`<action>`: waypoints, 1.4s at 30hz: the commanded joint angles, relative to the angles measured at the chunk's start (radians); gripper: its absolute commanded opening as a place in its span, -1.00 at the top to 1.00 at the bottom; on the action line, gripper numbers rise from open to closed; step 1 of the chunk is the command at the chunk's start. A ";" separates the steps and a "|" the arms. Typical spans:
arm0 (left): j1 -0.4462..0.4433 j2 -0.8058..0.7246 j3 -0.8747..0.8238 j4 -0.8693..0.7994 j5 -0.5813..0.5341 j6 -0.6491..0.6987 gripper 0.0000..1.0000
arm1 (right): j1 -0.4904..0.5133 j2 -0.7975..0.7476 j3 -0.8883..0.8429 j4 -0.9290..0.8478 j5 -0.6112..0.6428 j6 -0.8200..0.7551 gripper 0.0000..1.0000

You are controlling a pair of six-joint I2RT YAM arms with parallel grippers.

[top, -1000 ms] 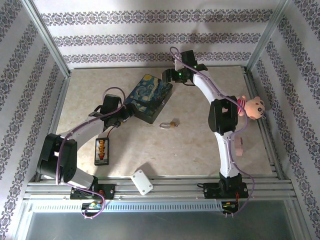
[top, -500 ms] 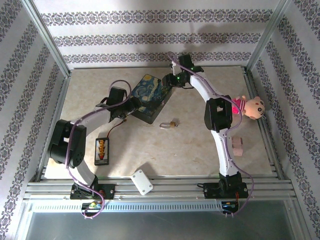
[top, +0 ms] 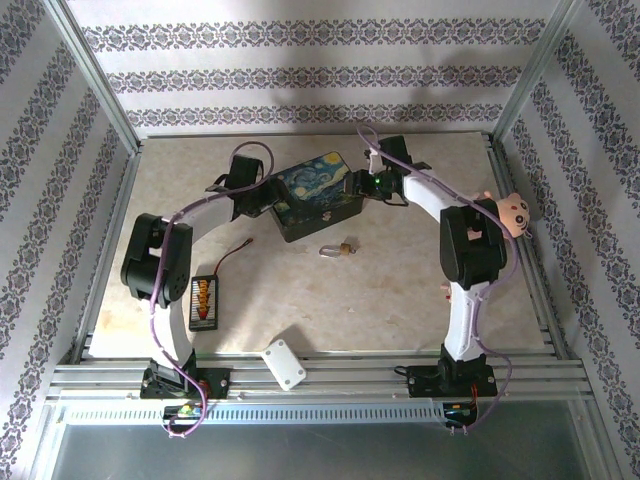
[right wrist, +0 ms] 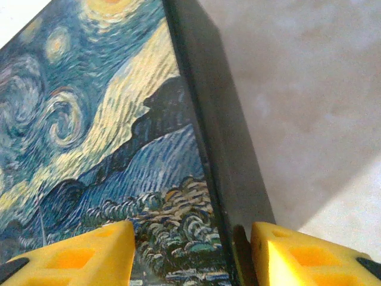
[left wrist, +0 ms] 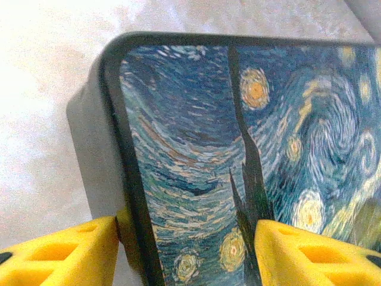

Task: Unlock the padlock with the key

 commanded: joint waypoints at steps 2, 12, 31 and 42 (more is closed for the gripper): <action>-0.016 0.056 0.099 0.067 0.089 0.023 -0.21 | 0.054 -0.069 -0.117 0.138 -0.056 0.098 -0.04; -0.001 0.100 0.164 0.071 0.095 0.020 -0.23 | 0.059 -0.110 -0.149 0.145 -0.005 0.121 -0.19; 0.109 -0.103 0.087 0.045 0.035 0.060 -0.99 | -0.031 -0.494 -0.357 0.030 0.215 0.082 -0.36; 0.109 -0.575 -0.453 0.160 -0.221 0.206 -0.99 | -0.043 -0.890 -0.654 -0.003 0.448 -0.035 -0.96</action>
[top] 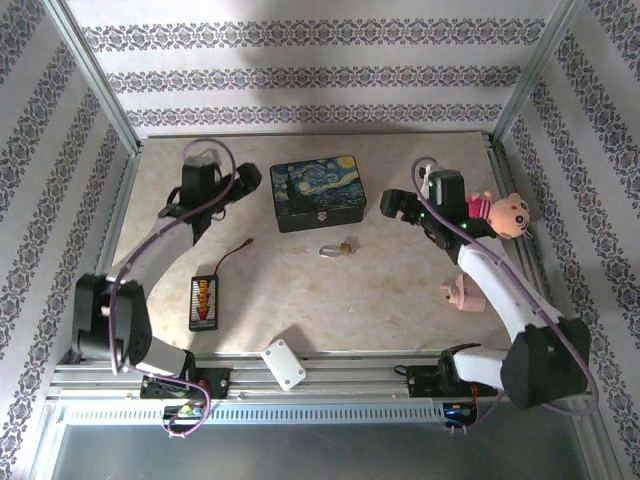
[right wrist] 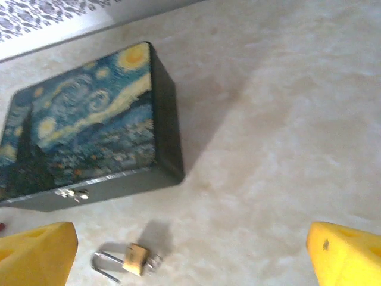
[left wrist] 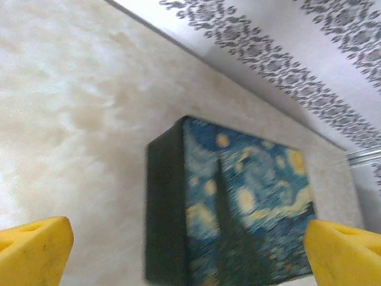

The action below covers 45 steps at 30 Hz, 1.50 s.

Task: Unlock the padlock with the key

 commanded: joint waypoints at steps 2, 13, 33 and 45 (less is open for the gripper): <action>0.001 -0.150 -0.181 0.050 -0.170 0.127 -0.99 | -0.005 -0.112 -0.113 -0.016 0.161 -0.062 -0.96; 0.005 -0.493 -0.571 0.256 -0.495 0.347 -0.99 | -0.012 -0.483 -0.419 0.147 0.418 -0.078 -0.96; 0.080 -0.140 -0.674 0.891 -0.347 0.674 -0.98 | -0.036 -0.494 -0.742 0.681 0.378 -0.348 -0.96; 0.150 -0.009 -0.728 1.070 -0.164 0.651 -0.99 | -0.107 -0.161 -0.669 0.922 0.333 -0.322 -0.96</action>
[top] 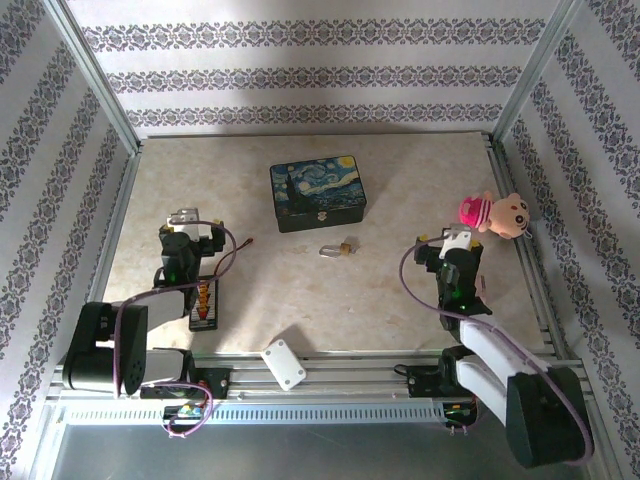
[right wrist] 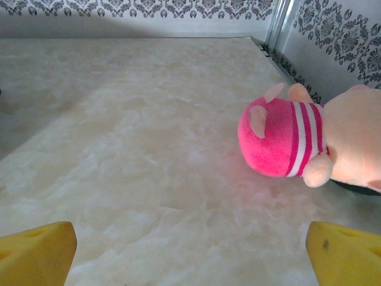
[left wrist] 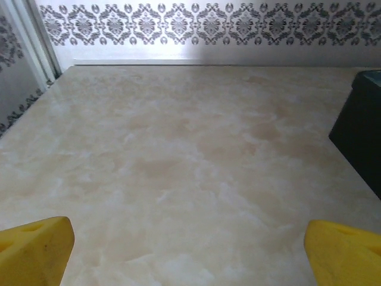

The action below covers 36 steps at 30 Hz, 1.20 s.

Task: Unlock the padlock with the key

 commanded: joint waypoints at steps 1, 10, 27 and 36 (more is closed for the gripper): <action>0.016 0.083 -0.047 0.206 0.060 0.013 -0.98 | -0.010 0.044 0.040 0.123 -0.030 0.007 -0.96; 0.051 0.239 0.095 0.088 0.150 0.008 -0.99 | -0.030 0.140 0.065 0.168 -0.073 0.007 -0.96; 0.051 0.228 0.092 0.073 0.136 0.004 -0.99 | -0.048 0.417 0.056 0.503 -0.216 -0.061 -0.96; 0.051 0.231 0.102 0.058 0.180 0.020 -0.99 | -0.087 0.520 0.100 0.527 -0.125 0.025 -0.96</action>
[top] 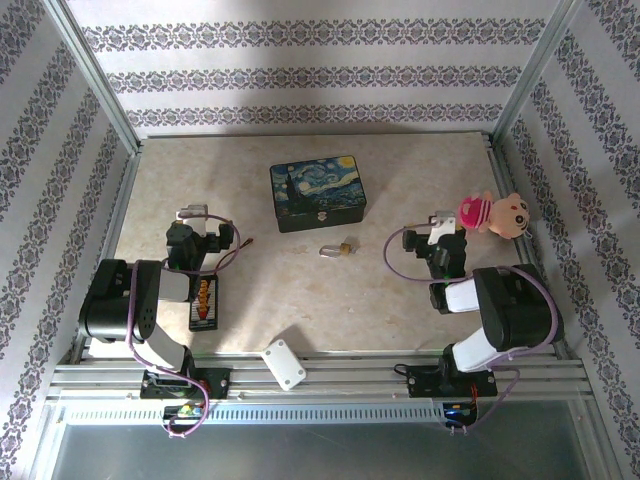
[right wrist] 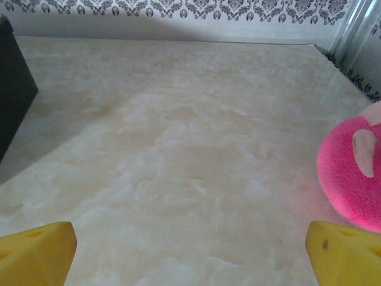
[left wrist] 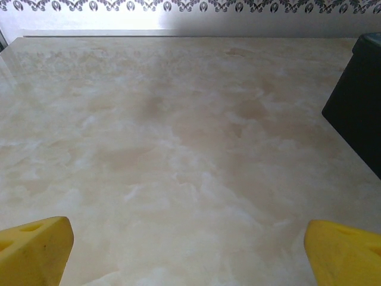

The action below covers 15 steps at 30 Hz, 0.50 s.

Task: Unlock the padlock with the key

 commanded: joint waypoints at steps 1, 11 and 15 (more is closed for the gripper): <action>0.011 -0.003 0.007 -0.020 0.038 0.021 -0.99 | -0.038 -0.008 0.055 -0.015 0.049 0.059 -0.96; 0.012 -0.002 0.006 -0.017 0.042 0.022 -0.99 | -0.085 -0.005 0.096 -0.065 -0.310 0.004 -0.96; 0.011 -0.002 0.006 -0.017 0.041 0.022 -0.99 | -0.085 -0.005 0.096 -0.064 -0.307 0.004 -0.96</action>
